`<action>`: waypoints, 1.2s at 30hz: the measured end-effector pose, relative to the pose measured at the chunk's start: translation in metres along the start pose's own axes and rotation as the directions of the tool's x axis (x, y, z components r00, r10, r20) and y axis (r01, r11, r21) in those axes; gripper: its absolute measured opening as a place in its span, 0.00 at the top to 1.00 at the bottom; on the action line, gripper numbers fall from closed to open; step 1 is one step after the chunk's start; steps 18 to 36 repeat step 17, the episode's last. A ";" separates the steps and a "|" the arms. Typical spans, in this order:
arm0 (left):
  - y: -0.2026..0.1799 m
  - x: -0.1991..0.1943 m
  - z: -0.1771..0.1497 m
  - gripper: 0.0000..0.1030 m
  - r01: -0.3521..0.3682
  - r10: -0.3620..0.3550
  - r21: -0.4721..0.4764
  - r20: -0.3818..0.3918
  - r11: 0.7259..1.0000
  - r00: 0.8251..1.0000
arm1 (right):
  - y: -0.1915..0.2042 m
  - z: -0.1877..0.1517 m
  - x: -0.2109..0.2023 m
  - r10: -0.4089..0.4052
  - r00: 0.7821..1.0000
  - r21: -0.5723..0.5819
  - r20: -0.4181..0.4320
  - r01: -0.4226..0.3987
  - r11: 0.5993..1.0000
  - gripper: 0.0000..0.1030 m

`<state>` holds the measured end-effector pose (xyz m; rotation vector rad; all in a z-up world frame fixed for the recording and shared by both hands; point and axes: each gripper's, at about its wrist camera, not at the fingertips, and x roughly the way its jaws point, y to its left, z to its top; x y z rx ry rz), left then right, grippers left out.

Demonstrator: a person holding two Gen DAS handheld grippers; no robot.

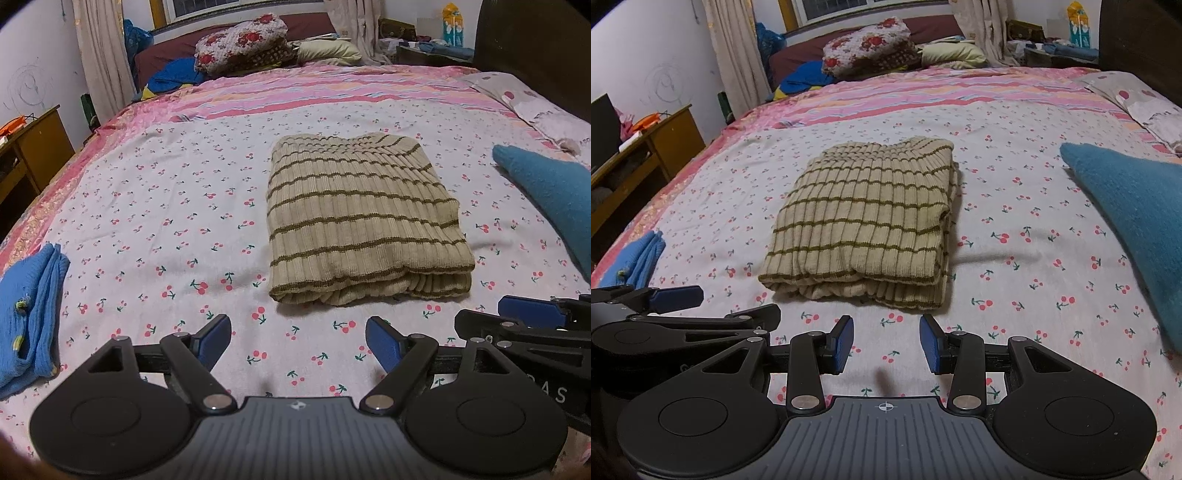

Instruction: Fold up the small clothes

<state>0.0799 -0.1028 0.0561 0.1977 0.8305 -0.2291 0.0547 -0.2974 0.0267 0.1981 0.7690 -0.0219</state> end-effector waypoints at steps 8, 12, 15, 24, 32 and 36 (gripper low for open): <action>-0.001 -0.003 0.000 0.17 -0.009 0.009 0.005 0.009 1.000 1.000 | -0.001 -0.001 0.000 -0.005 1.000 -0.002 0.002 0.005 1.000 0.62; -0.002 -0.004 0.000 0.17 -0.012 0.012 0.005 0.013 1.000 1.000 | -0.002 -0.001 -0.001 -0.002 1.000 0.001 0.000 0.002 1.000 0.62; -0.003 -0.004 -0.001 0.17 -0.014 0.013 0.008 0.019 1.000 1.000 | -0.003 -0.001 0.000 -0.001 1.000 0.002 0.000 0.001 1.000 0.62; -0.003 -0.005 -0.001 0.17 -0.015 0.015 0.011 0.020 1.000 1.000 | -0.003 -0.001 0.000 -0.001 1.000 0.002 0.000 0.001 1.000 0.62; -0.003 -0.005 -0.001 0.17 -0.015 0.015 0.011 0.020 1.000 1.000 | -0.003 -0.001 0.000 -0.001 1.000 0.002 0.000 0.001 1.000 0.62; -0.003 -0.005 -0.001 0.17 -0.015 0.015 0.011 0.020 1.000 1.000 | -0.003 -0.001 0.000 -0.001 1.000 0.002 0.000 0.001 1.000 0.62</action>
